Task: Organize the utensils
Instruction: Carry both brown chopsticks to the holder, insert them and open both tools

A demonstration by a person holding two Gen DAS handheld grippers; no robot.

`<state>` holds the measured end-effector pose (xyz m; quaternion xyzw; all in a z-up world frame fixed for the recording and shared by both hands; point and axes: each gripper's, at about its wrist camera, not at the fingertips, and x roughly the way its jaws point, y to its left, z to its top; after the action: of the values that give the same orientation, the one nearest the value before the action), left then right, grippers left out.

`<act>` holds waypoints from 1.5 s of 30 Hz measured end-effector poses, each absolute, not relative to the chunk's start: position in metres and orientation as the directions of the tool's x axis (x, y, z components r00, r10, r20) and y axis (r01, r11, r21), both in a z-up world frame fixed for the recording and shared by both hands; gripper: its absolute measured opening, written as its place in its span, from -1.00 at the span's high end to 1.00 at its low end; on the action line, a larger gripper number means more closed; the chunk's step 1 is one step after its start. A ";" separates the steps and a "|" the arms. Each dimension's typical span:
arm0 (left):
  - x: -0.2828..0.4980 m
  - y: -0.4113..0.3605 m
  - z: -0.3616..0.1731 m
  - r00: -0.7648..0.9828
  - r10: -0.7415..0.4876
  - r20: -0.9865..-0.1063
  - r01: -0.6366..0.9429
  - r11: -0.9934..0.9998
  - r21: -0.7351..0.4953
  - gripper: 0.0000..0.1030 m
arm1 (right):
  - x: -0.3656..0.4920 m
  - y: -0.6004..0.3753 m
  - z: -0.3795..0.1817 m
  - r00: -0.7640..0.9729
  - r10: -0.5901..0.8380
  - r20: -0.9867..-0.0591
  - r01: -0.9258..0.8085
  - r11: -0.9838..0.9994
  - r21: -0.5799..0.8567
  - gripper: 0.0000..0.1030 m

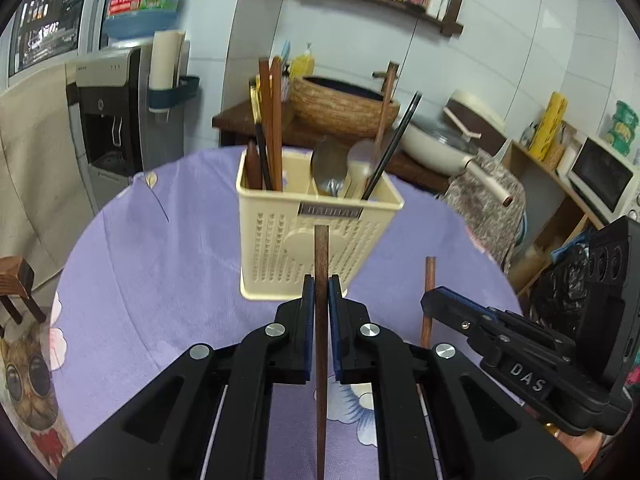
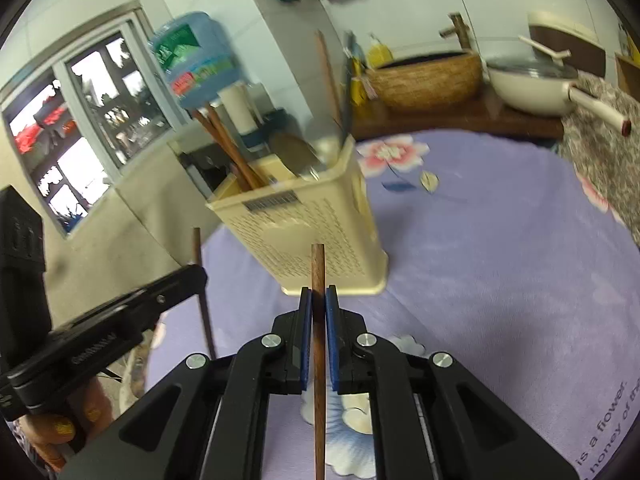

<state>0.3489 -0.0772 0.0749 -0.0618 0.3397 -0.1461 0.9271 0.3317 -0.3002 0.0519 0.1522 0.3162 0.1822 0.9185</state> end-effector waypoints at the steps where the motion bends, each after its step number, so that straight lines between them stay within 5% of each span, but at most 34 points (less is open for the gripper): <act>1: 0.345 -0.076 0.084 0.738 -0.317 -0.596 0.234 0.948 -0.214 0.86 | 0.327 -0.299 0.063 0.743 0.439 -0.506 -0.256 0.884 0.391 0.86; 9: 0.322 -0.073 0.133 0.792 -0.322 -0.518 0.264 0.947 -0.185 0.86 | 0.312 -0.293 0.114 0.788 0.436 -0.435 -0.316 0.893 0.322 0.87; 29: 0.313 -0.060 0.167 0.820 -0.318 -0.476 0.276 0.948 -0.156 0.86 | 0.303 -0.288 0.156 0.798 0.420 -0.431 -0.353 0.907 0.230 0.88; 45: 0.376 -0.060 0.291 0.905 -0.246 -0.348 0.208 0.968 -0.144 0.86 | 0.359 -0.284 0.273 0.894 0.349 -0.280 -0.323 0.937 0.135 0.88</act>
<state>0.3759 -0.0605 0.2914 -0.0516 0.1848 -0.1165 0.9745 0.3586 -0.2835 0.2726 0.0427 0.1515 0.1727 0.9723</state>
